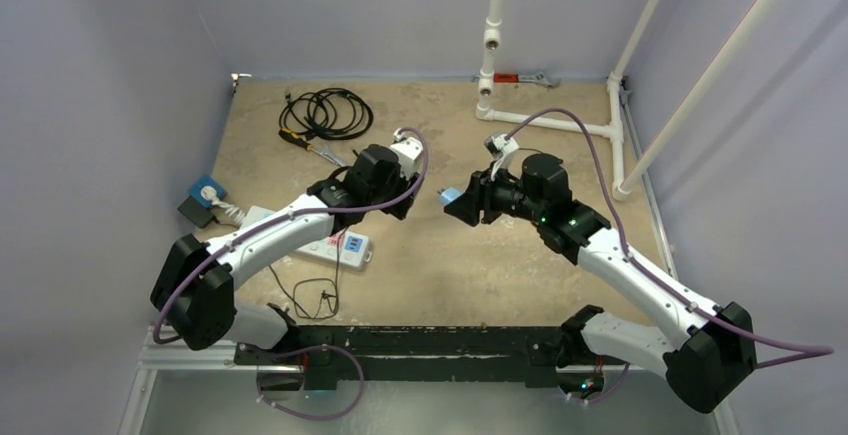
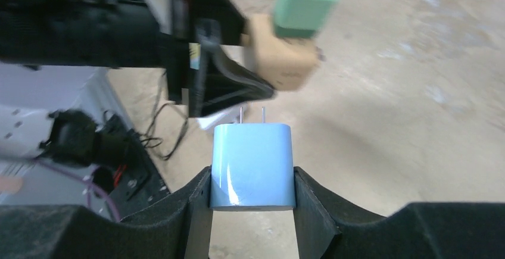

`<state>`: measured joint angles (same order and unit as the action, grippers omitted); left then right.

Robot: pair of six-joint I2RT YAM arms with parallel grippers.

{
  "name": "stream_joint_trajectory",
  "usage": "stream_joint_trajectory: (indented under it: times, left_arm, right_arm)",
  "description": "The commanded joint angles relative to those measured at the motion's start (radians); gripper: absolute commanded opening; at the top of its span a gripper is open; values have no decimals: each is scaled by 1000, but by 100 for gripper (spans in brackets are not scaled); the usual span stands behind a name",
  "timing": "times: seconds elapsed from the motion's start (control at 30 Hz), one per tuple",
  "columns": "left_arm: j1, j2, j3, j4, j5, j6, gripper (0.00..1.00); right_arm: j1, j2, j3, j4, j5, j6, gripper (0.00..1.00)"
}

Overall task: Pull the plug off the socket
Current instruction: Remove the plug from the socket, then place the plug at the center of the board.

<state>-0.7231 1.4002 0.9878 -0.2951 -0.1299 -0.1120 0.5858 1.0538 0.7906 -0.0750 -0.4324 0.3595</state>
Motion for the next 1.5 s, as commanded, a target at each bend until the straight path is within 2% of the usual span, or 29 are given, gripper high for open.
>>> stream_joint_trajectory:
  times: [0.0, 0.17, 0.23, 0.37, 0.53, 0.6, 0.93, 1.2, 1.33, 1.47]
  left_arm:
    - [65, -82, 3, 68, 65, -32, 0]
    - [65, -189, -26, 108, 151, -14, 0]
    - [65, -229, -44, 136, 219, -9, 0]
    - [46, -258, -54, 150, 333, 16, 0]
    - [-23, -264, -59, 153, 369, 48, 0]
    - [-38, -263, -61, 157, 394, 52, 0]
    - [-55, -264, -65, 159, 441, 67, 0]
    - [-56, -245, -60, 153, 453, 71, 0]
    - [-56, -244, -60, 151, 464, 77, 0]
    - [-56, -243, -60, 151, 488, 80, 0]
  right_arm:
    - [-29, -38, 40, -67, 284, 60, 0]
    - [-106, -60, -37, -88, 593, 139, 0]
    - [-144, -72, -99, -55, 646, 168, 0]
    - [-213, -55, -177, 19, 658, 216, 0]
    - [-248, -26, -282, 133, 752, 279, 0]
    - [-274, -6, -311, 173, 743, 295, 0]
    - [-352, 209, -310, 289, 668, 353, 0]
    - [-359, 286, -290, 290, 715, 392, 1]
    - [-362, 296, -282, 279, 721, 396, 13]
    - [-363, 314, -269, 265, 710, 391, 38]
